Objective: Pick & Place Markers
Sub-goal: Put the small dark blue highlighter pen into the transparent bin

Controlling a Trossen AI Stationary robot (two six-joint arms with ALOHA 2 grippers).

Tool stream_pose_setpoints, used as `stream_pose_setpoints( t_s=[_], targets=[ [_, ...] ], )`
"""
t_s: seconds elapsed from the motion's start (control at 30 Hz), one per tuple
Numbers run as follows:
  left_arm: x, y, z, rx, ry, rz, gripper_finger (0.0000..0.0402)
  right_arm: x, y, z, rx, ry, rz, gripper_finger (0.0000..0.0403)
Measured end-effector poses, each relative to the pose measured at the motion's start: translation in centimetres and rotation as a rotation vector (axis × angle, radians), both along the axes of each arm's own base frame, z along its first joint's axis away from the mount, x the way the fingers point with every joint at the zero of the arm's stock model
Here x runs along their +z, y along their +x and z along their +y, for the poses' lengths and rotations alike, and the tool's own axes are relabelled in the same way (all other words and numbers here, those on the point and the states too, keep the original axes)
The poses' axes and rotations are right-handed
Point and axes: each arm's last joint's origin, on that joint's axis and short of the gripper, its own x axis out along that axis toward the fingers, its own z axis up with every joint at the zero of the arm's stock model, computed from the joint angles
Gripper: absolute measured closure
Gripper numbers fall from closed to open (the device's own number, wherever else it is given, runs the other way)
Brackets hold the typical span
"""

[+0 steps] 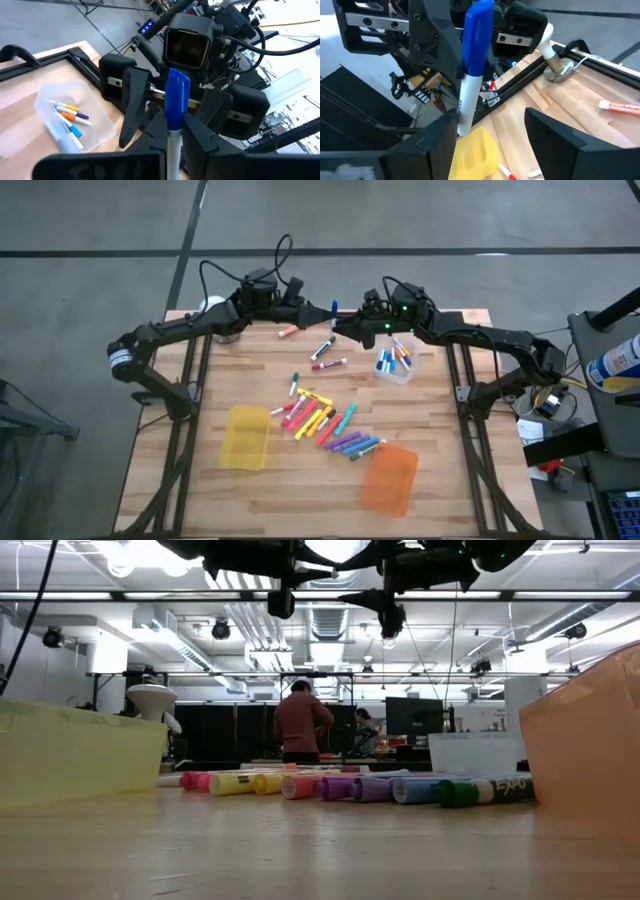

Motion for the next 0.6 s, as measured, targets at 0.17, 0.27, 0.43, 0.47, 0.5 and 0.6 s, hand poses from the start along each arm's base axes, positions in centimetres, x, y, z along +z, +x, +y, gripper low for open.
stream_pose_setpoints(
  t_s=[0.17, 0.27, 0.43, 0.47, 0.5, 0.6],
  targets=[
    [0.00, 0.02, -0.04, -0.002, 0.001, 0.000, 0.0374, 0.34, 0.19, 0.09, 0.005, -0.012, -0.040, 0.0203],
    [0.00, 0.02, -0.03, -0.002, 0.002, 0.000, 0.0374, 0.44, 0.18, 0.12, 0.012, -0.007, -0.049, 0.0239],
    [0.00, 0.02, -0.03, -0.002, 0.003, 0.000, 0.0374, 0.44, 0.18, 0.23, 0.051, 0.009, -0.050, 0.0322],
    [0.00, 0.02, -0.03, -0.002, 0.003, 0.000, 0.0374, 0.45, 0.18, 0.26, 0.060, 0.009, -0.051, 0.0341],
    [0.00, 0.02, -0.04, -0.003, 0.005, 0.000, 0.0374, 0.44, 0.17, 0.26, 0.062, 0.010, -0.050, 0.0359],
    [0.04, -0.01, -0.02, -0.002, 0.008, -0.003, 0.0374, 0.52, 0.15, 0.28, 0.075, 0.004, -0.057, 0.0385]
  ],
)
